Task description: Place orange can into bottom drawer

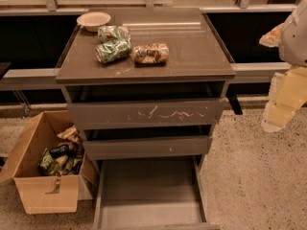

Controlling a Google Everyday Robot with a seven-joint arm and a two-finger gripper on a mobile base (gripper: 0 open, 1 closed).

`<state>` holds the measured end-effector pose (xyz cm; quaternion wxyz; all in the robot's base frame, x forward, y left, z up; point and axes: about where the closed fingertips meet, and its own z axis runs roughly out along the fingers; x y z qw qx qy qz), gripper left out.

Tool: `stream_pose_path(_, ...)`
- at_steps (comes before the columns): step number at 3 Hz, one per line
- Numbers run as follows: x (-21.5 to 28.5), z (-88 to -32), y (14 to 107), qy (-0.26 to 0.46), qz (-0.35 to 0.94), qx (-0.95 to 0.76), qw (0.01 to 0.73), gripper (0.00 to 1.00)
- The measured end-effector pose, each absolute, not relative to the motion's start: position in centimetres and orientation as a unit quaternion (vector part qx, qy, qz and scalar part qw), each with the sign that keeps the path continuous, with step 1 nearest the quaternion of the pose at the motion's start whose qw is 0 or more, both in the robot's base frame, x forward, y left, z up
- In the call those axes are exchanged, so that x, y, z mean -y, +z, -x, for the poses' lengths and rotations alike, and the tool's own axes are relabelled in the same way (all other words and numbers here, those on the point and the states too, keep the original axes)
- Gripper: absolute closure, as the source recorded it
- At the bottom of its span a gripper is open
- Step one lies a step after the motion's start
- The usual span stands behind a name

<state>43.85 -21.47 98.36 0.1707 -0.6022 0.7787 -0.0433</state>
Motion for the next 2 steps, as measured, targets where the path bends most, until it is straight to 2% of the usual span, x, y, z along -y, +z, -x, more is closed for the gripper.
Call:
stream_pose_path(1,21.5,-43.8,98.4,-0.043,0.602,-0.779,0.171,0.00)
stream_pose_path(2,21.7,-46.4,98.2,-0.041,0.614,-0.764,0.194,0.00)
